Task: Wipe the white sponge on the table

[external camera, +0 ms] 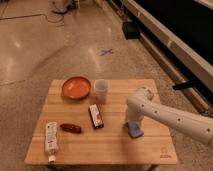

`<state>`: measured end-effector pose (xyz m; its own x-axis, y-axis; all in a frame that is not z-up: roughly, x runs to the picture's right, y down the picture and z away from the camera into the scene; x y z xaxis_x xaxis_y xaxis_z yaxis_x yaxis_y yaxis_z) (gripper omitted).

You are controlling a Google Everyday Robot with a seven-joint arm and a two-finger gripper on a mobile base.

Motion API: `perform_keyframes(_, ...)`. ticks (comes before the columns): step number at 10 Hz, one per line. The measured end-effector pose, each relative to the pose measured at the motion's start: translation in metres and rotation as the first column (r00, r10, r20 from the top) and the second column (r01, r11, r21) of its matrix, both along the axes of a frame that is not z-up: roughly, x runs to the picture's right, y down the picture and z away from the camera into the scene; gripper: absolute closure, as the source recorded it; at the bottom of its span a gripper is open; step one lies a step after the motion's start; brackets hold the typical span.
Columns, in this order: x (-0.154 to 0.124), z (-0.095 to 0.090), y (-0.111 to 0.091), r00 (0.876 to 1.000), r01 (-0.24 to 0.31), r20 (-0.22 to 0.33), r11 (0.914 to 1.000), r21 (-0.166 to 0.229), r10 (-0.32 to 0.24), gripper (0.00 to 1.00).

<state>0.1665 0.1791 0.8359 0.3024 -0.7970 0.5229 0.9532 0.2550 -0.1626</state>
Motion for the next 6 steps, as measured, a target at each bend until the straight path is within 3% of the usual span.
perform_keyframes(3,0.037,0.002,-0.003,0.998,-0.041,-0.046,0.9987,0.032,0.043,1.0)
perform_keyframes(6,0.067,-0.002,0.013,0.994,-0.066,-0.083,0.9974,0.027,0.068,1.0)
